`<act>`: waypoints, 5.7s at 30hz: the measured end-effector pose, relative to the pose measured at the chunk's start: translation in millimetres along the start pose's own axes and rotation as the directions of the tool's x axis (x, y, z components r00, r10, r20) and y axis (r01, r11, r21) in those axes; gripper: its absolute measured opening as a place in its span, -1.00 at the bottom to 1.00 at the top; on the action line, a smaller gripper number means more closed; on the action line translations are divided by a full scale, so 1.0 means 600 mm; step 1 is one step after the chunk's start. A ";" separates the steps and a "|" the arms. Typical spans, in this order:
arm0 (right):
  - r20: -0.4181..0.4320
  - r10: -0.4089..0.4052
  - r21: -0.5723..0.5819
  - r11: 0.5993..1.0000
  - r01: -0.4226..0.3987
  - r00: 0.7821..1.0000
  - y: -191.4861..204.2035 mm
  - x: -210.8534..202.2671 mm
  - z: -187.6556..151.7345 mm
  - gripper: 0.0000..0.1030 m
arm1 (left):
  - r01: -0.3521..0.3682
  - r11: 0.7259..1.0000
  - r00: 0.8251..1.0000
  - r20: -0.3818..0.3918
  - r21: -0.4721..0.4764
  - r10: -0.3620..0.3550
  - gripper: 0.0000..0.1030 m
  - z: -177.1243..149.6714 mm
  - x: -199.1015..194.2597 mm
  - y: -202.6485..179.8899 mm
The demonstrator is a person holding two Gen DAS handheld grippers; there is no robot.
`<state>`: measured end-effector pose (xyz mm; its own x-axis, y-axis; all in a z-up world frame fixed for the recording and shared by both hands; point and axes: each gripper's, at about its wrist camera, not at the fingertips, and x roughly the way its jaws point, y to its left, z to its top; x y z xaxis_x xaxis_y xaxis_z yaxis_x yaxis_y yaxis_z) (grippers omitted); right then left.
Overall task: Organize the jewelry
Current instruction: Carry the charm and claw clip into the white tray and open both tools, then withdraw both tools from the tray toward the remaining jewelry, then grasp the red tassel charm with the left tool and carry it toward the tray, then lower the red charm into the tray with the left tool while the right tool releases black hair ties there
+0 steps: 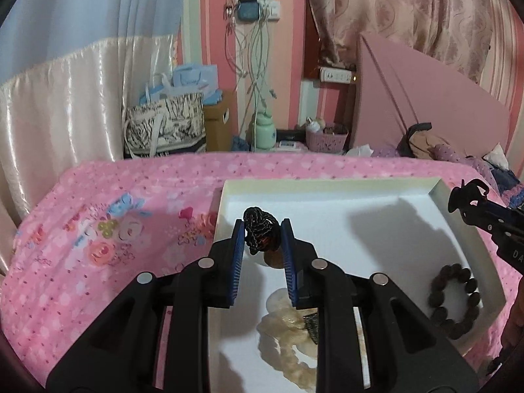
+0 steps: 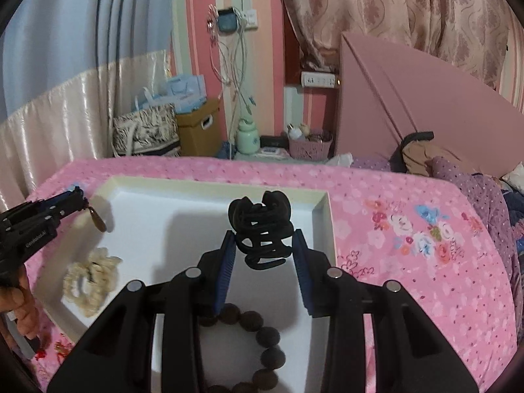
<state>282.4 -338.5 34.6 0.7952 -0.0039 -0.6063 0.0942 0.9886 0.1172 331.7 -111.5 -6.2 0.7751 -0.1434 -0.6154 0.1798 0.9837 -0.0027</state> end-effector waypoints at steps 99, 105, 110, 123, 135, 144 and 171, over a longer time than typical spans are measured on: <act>-0.175 0.121 0.013 0.993 -0.121 0.977 0.147 -0.146 -0.255 -0.79 | 0.040 0.999 0.979 -0.202 0.029 -0.034 -0.64 -0.262 -0.198 0.034; -0.061 0.148 0.096 0.985 -0.142 0.987 0.117 -0.180 -0.253 -0.84 | 0.060 0.998 0.983 -0.177 0.007 -0.058 -0.82 -0.262 -0.207 0.039; 0.036 0.161 0.148 0.975 -0.165 0.986 0.094 -0.207 -0.250 -0.85 | 0.092 0.996 0.989 -0.118 -0.016 -0.093 -0.85 -0.259 -0.225 0.047; 0.144 0.134 0.072 0.987 -0.146 0.980 0.065 -0.288 -0.161 -0.88 | 0.104 0.994 0.995 0.008 -0.026 -0.104 -0.86 -0.168 -0.295 0.048; 0.206 0.209 0.034 0.975 -0.221 0.956 0.081 -0.275 -0.049 -0.89 | 0.085 0.996 0.994 0.064 0.021 -0.087 -0.86 -0.059 -0.268 -0.007; 0.206 0.164 -0.010 0.986 -0.166 0.965 0.097 -0.228 0.004 -0.89 | 0.075 0.997 0.995 0.063 0.005 -0.075 -0.86 0.008 -0.194 -0.038; 0.039 0.193 0.026 0.981 -0.194 0.980 0.087 -0.012 0.037 -0.89 | 0.067 0.997 0.996 -0.060 -0.029 -0.069 -0.86 0.029 0.012 -0.037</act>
<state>295.1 -290.1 62.4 0.8211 0.1813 -0.5413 -0.0465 0.9663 0.2531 344.0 -136.0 3.4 0.7230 -0.2042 -0.6599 0.2141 0.9745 -0.0670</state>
